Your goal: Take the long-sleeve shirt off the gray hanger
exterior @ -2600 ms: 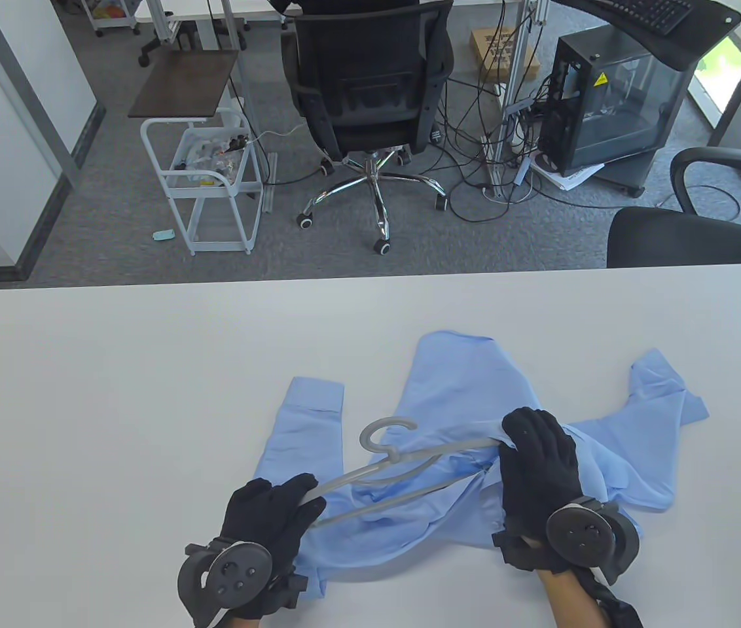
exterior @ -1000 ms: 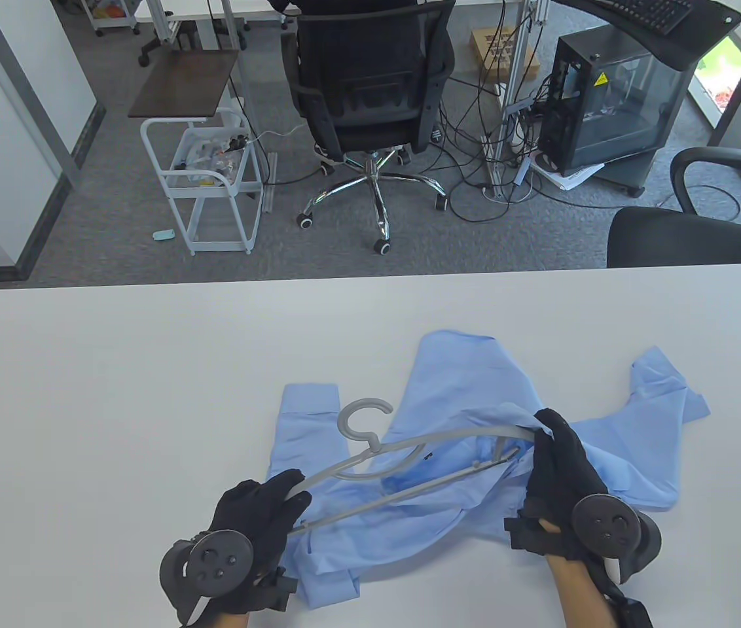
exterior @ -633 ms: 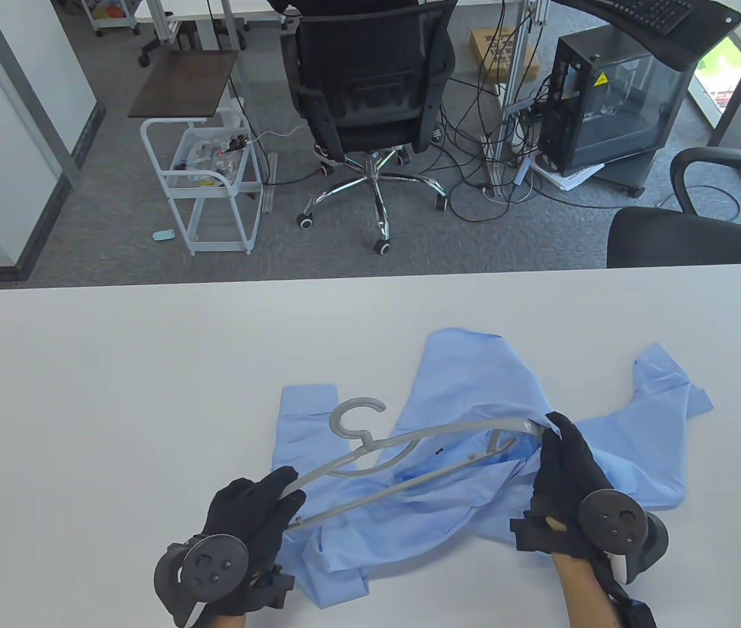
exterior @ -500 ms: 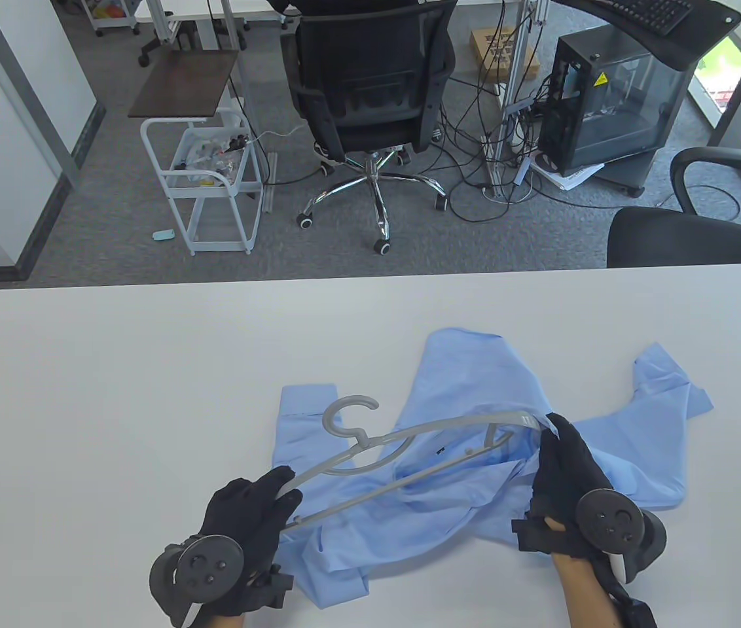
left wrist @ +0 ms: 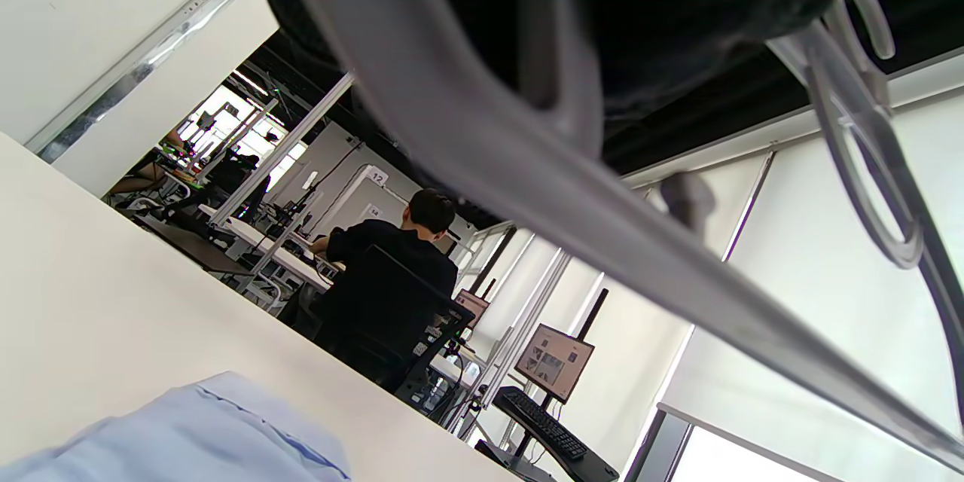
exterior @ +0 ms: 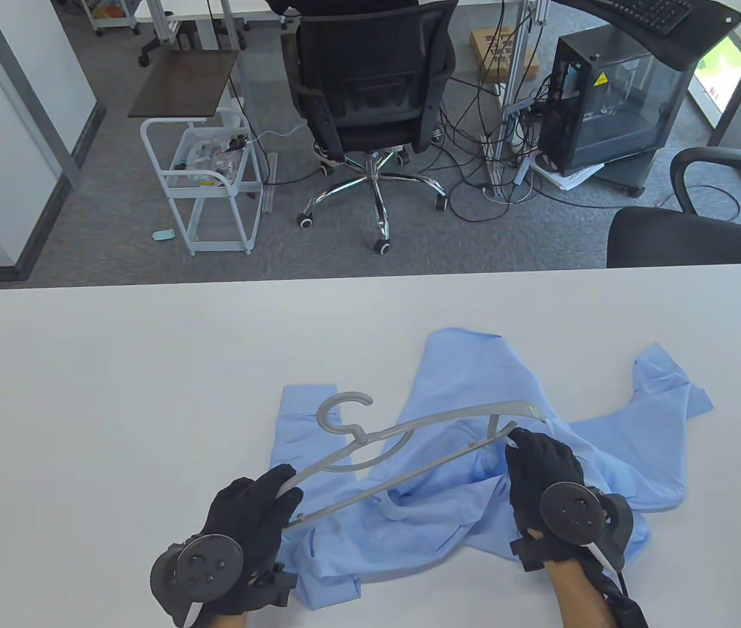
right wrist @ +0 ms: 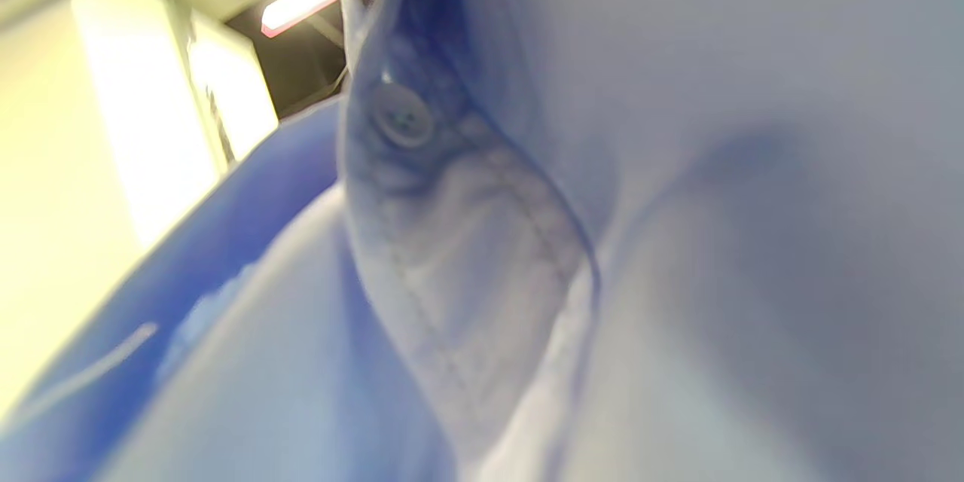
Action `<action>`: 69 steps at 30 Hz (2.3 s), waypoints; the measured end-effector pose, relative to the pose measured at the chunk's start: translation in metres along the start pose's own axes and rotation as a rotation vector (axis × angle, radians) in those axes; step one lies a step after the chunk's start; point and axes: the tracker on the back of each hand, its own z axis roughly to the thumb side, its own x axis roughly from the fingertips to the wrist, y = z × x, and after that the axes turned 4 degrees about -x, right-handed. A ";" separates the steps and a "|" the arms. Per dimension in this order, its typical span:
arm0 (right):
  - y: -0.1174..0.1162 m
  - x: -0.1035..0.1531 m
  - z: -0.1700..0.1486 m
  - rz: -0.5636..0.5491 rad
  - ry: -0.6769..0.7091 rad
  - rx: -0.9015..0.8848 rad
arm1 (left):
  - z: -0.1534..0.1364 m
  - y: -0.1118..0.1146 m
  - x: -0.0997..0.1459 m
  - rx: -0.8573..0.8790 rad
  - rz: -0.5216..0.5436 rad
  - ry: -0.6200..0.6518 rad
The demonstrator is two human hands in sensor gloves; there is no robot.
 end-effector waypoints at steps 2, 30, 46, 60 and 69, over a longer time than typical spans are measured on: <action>-0.004 0.000 0.001 0.025 0.008 0.041 | 0.000 0.000 0.000 0.002 0.001 -0.006; -0.032 -0.005 0.013 0.554 0.111 0.006 | -0.003 0.003 -0.002 0.040 -0.027 -0.053; -0.013 0.000 0.042 0.488 0.071 0.126 | -0.010 0.003 -0.003 0.159 -0.029 -0.153; 0.003 0.006 0.033 0.133 0.065 -0.064 | -0.018 0.005 -0.003 0.244 -0.049 -0.264; 0.002 0.006 0.031 0.136 0.062 -0.081 | -0.027 0.008 -0.004 0.234 -0.040 -0.350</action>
